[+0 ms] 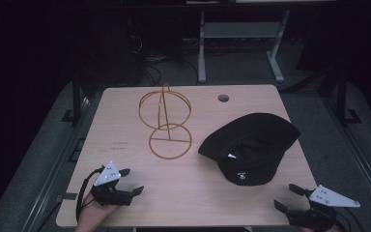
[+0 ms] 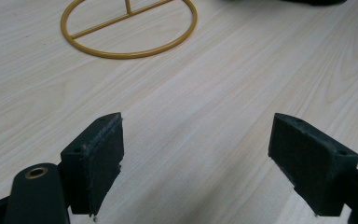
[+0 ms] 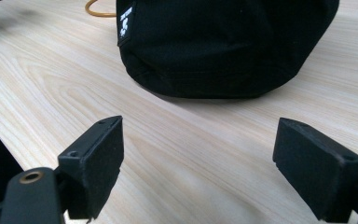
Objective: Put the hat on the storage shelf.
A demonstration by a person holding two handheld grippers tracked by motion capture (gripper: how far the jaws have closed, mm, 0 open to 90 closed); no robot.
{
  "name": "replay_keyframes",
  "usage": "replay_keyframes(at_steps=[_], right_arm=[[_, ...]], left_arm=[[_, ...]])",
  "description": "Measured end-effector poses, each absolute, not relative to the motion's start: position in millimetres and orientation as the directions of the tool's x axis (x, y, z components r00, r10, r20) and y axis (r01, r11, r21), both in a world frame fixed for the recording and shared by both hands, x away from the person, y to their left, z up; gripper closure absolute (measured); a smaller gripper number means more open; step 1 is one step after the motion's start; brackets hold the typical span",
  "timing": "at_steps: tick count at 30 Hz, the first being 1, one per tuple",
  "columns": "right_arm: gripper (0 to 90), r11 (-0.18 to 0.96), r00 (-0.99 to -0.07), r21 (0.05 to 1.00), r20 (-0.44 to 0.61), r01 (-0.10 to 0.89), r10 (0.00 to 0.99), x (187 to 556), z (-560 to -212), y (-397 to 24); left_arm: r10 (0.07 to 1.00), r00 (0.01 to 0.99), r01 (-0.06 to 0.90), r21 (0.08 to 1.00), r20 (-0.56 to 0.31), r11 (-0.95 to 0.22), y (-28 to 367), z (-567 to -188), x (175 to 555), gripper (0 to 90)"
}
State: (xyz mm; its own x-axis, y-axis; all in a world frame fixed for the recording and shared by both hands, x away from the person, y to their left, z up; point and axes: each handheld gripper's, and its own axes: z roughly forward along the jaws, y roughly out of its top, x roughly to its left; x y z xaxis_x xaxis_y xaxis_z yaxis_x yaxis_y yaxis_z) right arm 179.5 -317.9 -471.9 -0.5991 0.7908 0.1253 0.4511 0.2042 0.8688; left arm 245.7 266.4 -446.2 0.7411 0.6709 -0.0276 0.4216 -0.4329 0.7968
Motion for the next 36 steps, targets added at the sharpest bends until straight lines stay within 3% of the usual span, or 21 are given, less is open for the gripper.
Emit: replay_keyframes(at_steps=[13, 36], right_arm=[[14.4, 0.189, -0.594, 0.876, 0.129, 0.443, 0.794, 177.2, -469.6, -321.6], [14.1, 0.169, -0.594, 0.885, 0.14, 0.434, 0.792, 172.9, -466.6, -325.8]], left_arm=[[0.623, 0.782, 0.381, 0.81, -0.025, -0.446, 246.6, -432.0, 246.9, 17.8], [0.46, 0.887, 0.255, 0.795, 0.033, -0.55, 173.4, -389.6, 260.6, 17.0]])
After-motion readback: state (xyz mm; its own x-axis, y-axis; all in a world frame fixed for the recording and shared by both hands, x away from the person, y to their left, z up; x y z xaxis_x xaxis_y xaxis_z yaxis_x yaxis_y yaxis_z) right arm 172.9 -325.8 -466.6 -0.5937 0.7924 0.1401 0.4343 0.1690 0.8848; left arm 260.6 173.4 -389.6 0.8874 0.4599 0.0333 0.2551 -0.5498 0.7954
